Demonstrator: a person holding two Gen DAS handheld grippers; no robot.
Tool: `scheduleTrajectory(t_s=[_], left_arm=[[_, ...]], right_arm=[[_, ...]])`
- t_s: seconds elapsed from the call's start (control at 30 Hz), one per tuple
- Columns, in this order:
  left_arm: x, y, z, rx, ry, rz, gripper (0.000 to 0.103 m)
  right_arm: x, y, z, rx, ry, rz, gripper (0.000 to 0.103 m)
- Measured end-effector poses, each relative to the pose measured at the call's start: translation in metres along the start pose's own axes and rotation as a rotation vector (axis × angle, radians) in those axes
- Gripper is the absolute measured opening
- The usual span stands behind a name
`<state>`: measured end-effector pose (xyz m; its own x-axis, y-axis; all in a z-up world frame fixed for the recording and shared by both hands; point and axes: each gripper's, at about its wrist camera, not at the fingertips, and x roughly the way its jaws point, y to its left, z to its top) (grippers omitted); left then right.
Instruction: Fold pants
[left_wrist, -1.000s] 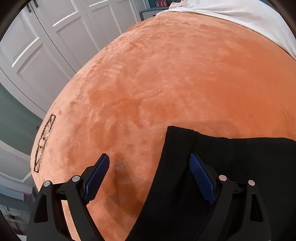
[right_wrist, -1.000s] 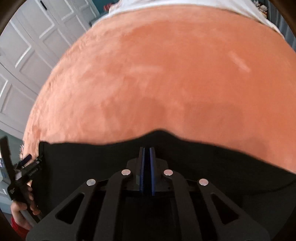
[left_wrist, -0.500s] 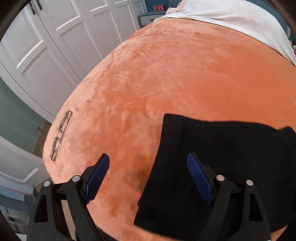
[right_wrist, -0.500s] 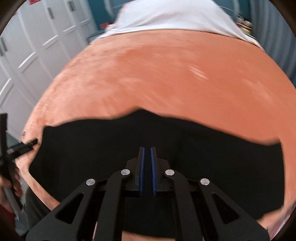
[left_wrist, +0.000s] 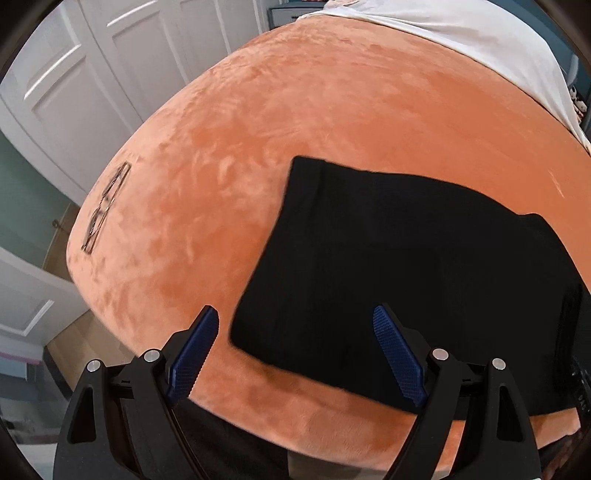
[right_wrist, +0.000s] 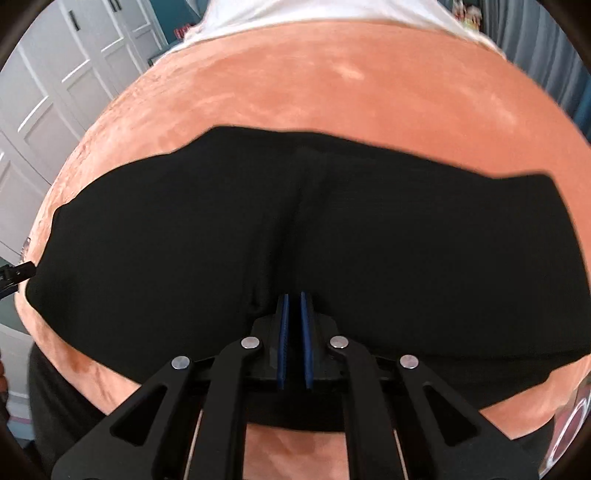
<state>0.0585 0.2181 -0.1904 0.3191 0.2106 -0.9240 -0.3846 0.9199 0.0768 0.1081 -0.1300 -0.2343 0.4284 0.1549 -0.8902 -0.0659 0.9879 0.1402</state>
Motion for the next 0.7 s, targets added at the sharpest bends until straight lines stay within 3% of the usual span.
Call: scheduleTrajectory(t_s=[0.1, 0.13, 0.17, 0.23, 0.27, 0.4, 0.5, 0.53, 0.57, 0.6, 0.63, 0.7], left_arm=[[-0.003, 0.015, -0.004, -0.029, -0.005, 0.01, 0.083], [-0.004, 0.019, -0.005, -0.038, -0.002, 0.011, 0.083], [-0.004, 0.024, -0.007, -0.051, 0.001, 0.008, 0.083], [-0.005, 0.028, -0.009, -0.059, 0.002, 0.001, 0.083], [-0.006, 0.03, -0.01, -0.058, 0.002, 0.002, 0.083], [-0.01, 0.027, -0.013, -0.041, 0.001, -0.024, 0.083], [-0.007, 0.018, -0.016, -0.019, 0.01, -0.036, 0.083], [-0.006, 0.015, -0.017, -0.012, 0.015, -0.036, 0.083], [-0.005, 0.014, -0.018, -0.01, 0.017, -0.031, 0.083], [-0.004, 0.015, -0.019, -0.011, 0.018, -0.027, 0.083], [-0.003, 0.017, -0.019, -0.016, 0.019, -0.029, 0.083], [0.001, 0.026, -0.02, -0.047, 0.028, -0.036, 0.083]], right_arm=[[-0.011, -0.002, 0.005, 0.012, -0.007, 0.013, 0.007], [-0.014, -0.003, 0.007, 0.019, -0.012, 0.016, 0.013], [-0.017, -0.003, 0.007, 0.017, -0.02, 0.018, 0.021], [-0.021, 0.0, 0.006, -0.001, -0.033, 0.005, 0.053], [-0.025, 0.003, 0.005, -0.012, -0.048, 0.027, 0.054], [-0.038, 0.022, -0.002, -0.073, -0.083, 0.053, 0.053], [-0.019, 0.038, -0.005, -0.186, -0.046, -0.013, 0.053], [-0.008, 0.04, -0.006, -0.217, -0.029, -0.048, 0.04], [0.004, 0.038, -0.009, -0.234, -0.014, -0.093, 0.034], [0.007, 0.035, -0.01, -0.225, -0.032, -0.092, 0.028], [0.006, 0.032, -0.009, -0.208, -0.035, -0.088, 0.017], [-0.003, 0.031, 0.0, -0.164, -0.041, -0.073, 0.015]])
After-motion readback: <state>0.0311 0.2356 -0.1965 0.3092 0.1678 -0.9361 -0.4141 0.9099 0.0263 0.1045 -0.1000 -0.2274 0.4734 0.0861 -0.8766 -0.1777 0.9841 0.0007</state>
